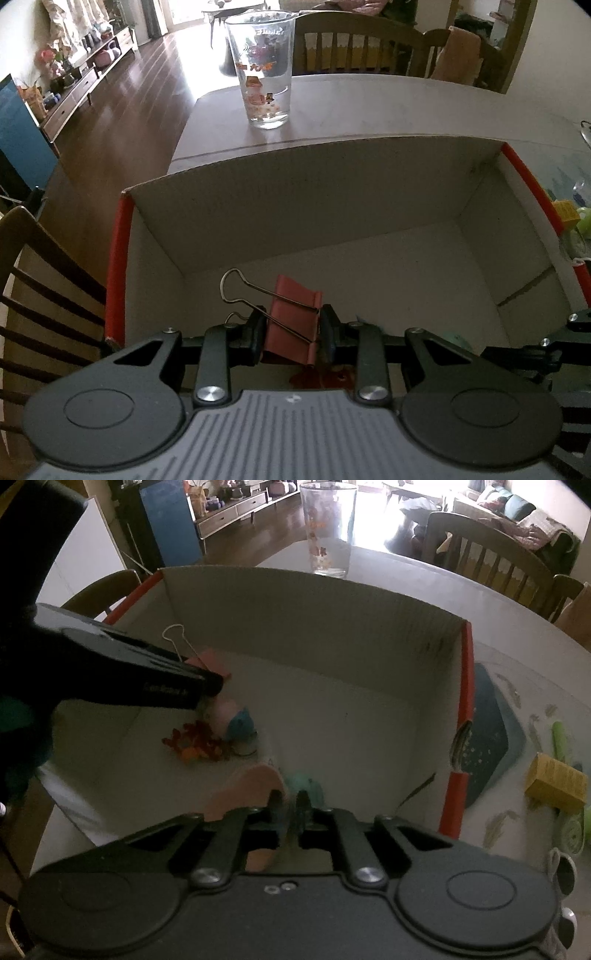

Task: Organize rigid objects
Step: 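Open both tools to drop the binder clip and heart dish into the box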

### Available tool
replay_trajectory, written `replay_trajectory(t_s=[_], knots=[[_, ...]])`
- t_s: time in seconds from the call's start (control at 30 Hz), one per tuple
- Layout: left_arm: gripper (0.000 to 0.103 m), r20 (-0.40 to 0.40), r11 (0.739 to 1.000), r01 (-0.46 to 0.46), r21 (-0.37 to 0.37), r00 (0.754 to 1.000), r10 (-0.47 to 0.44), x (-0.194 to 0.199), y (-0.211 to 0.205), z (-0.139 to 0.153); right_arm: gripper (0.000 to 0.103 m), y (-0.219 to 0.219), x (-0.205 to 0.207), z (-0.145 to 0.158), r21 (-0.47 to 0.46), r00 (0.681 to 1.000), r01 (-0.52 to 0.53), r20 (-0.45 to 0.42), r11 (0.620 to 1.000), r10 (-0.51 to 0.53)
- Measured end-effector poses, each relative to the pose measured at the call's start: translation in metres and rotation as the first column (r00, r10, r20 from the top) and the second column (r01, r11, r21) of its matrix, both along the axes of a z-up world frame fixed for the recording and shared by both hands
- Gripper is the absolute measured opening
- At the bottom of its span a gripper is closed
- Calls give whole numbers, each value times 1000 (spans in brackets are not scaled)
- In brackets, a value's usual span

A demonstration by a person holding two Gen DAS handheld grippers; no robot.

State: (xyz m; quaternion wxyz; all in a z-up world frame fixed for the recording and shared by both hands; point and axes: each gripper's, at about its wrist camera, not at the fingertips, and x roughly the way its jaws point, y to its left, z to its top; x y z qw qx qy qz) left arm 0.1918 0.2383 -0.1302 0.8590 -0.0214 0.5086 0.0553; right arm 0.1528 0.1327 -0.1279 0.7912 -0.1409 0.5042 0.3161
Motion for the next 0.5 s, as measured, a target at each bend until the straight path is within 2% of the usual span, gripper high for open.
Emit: replay_trajectory(t_s=[0.07, 0.2, 0.37, 0.5], knots=[[30, 0, 1000, -7, -3, 1000, 7, -2, 1, 0, 17, -1, 0, 0, 5, 1000, 3, -2, 1000, -3], [30, 21, 1000, -3, 2, 1000, 3, -5, -1, 4, 20, -4, 0, 3, 14, 1000, 2, -3, 1000, -2], [31, 46, 1000, -14, 12, 999, 13, -12, -4, 9, 35, -10, -3, 12, 43, 1000, -6, 3, 999, 6], [31, 76, 1000, -21, -1, 997, 21, -18, -3, 16, 42, -14, -7, 20, 61, 1000, -2, 13, 998, 2]])
